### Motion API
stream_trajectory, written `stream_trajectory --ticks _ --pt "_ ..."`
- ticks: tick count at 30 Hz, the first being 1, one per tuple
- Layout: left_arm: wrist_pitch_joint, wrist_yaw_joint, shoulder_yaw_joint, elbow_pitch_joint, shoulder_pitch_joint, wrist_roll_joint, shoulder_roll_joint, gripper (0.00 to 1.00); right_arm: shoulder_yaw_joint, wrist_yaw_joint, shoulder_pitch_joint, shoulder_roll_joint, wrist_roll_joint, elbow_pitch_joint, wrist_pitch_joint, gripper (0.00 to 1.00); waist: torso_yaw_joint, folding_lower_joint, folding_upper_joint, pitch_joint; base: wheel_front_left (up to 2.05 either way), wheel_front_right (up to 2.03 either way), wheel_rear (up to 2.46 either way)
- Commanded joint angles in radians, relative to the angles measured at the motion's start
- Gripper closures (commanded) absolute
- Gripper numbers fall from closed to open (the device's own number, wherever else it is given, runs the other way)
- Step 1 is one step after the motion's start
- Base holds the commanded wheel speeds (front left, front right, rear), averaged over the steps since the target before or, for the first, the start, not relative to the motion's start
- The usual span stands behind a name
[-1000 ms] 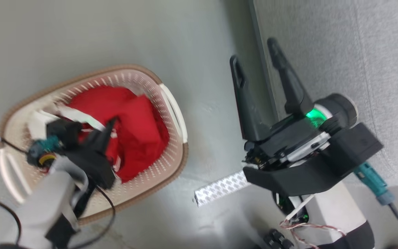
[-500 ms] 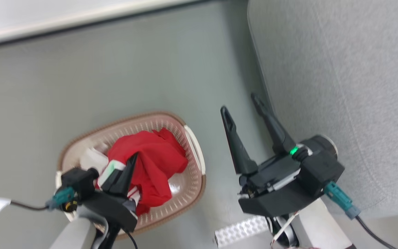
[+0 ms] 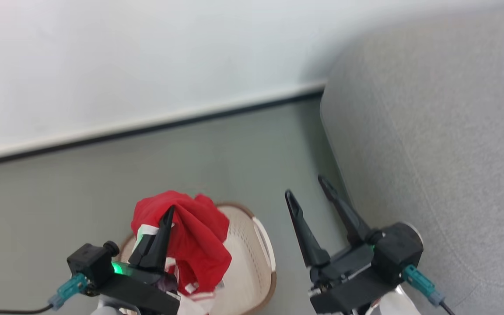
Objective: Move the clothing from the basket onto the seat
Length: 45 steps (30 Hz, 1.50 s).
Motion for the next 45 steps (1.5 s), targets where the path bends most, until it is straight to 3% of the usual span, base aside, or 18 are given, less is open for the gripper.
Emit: stream_trajectory --ticks 1,16,23,29,45 --pt "-0.005 0.000 0.011 -0.019 0.030 0.007 -0.006 1.00 0.005 0.001 0.026 -0.011 0.011 0.006 -0.001 0.00 0.018 0.0003 0.0003 -0.117 0.00 0.00 0.00" --pt "-0.005 0.000 0.046 -0.085 0.047 0.006 -0.044 1.00 0.120 0.001 0.080 -0.052 0.083 0.054 -0.001 0.00 -0.007 0.0003 0.0003 -0.229 0.00 0.00 0.00" --pt "-0.005 0.000 -0.055 -0.075 -0.014 0.027 -0.050 1.00 0.174 0.001 0.083 -0.072 0.127 0.104 -0.001 0.00 -0.002 0.0003 0.0003 -0.257 0.00 0.00 0.00" --pt "-0.005 0.000 -0.131 -0.062 -0.086 0.017 -0.061 1.00 0.182 0.001 0.054 -0.081 0.097 0.162 -0.001 0.00 -0.008 0.0003 0.0003 -0.261 0.00 0.00 0.00" --pt "0.003 0.000 -0.338 -0.075 -0.212 -0.016 -0.077 1.00 0.151 0.001 -0.023 -0.033 0.062 0.297 -0.001 0.00 -0.025 0.0003 0.0003 -0.257 0.00 0.00 0.00"
